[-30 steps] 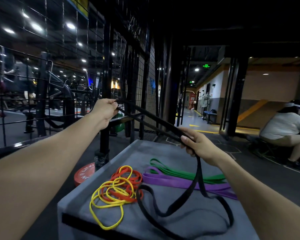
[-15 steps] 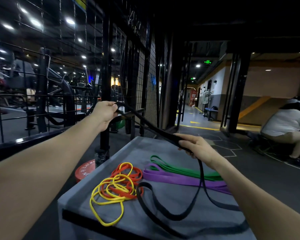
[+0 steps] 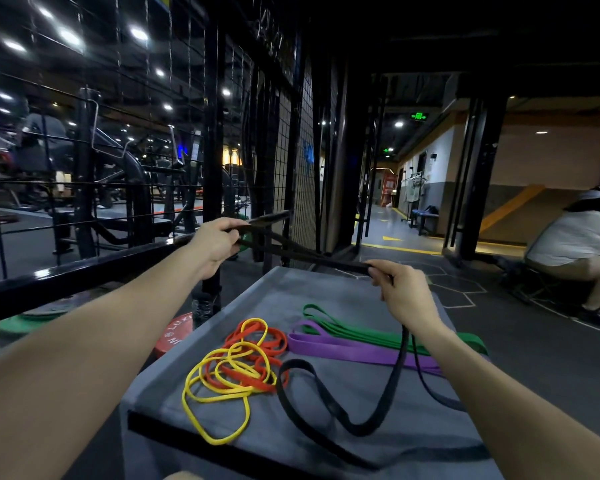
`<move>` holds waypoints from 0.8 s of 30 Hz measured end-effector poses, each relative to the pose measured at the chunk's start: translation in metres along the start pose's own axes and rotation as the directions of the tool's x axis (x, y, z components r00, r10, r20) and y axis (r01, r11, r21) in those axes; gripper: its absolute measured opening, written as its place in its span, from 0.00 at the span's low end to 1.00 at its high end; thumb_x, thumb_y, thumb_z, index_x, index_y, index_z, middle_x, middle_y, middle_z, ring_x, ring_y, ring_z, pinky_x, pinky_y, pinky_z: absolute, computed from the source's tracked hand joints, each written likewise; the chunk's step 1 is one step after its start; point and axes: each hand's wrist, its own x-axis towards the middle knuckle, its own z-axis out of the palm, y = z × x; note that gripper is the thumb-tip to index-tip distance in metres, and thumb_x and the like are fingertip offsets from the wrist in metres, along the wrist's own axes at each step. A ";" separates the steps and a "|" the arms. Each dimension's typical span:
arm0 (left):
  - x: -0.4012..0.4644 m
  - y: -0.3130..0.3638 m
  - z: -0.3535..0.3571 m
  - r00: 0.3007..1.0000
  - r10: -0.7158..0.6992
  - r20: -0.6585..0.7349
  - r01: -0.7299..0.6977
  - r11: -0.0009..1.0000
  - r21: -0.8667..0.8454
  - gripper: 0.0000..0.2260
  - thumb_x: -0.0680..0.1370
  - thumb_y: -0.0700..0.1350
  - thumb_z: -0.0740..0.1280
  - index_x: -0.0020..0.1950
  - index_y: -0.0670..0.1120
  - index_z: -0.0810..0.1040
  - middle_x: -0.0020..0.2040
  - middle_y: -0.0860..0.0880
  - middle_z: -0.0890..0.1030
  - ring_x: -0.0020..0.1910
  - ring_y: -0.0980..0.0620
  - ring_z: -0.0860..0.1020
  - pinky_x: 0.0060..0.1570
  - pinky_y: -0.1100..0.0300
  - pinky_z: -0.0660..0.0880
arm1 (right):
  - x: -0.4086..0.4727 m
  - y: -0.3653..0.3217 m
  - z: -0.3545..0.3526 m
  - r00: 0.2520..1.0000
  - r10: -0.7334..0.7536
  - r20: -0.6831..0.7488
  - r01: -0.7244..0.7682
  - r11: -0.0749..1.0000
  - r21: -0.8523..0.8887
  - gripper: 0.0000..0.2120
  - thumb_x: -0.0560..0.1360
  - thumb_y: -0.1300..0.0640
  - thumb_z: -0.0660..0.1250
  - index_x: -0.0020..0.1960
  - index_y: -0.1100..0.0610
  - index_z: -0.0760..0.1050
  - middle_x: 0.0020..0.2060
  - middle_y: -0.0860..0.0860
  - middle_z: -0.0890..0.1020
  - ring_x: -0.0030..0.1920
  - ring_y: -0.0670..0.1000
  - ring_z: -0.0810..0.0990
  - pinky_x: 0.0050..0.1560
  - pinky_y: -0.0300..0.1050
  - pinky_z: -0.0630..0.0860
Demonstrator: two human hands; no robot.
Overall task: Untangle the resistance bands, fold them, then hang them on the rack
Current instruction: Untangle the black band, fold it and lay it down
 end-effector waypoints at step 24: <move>-0.006 -0.018 -0.001 0.978 0.126 0.165 -0.147 0.982 0.122 0.10 0.77 0.31 0.61 0.41 0.45 0.71 0.41 0.45 0.77 0.42 0.53 0.78 0.46 0.63 0.77 | -0.021 0.006 0.004 0.965 -0.006 0.263 0.124 0.892 -0.434 0.09 0.81 0.52 0.54 0.48 0.57 0.67 0.46 0.57 0.79 0.48 0.61 0.77 0.36 0.48 0.65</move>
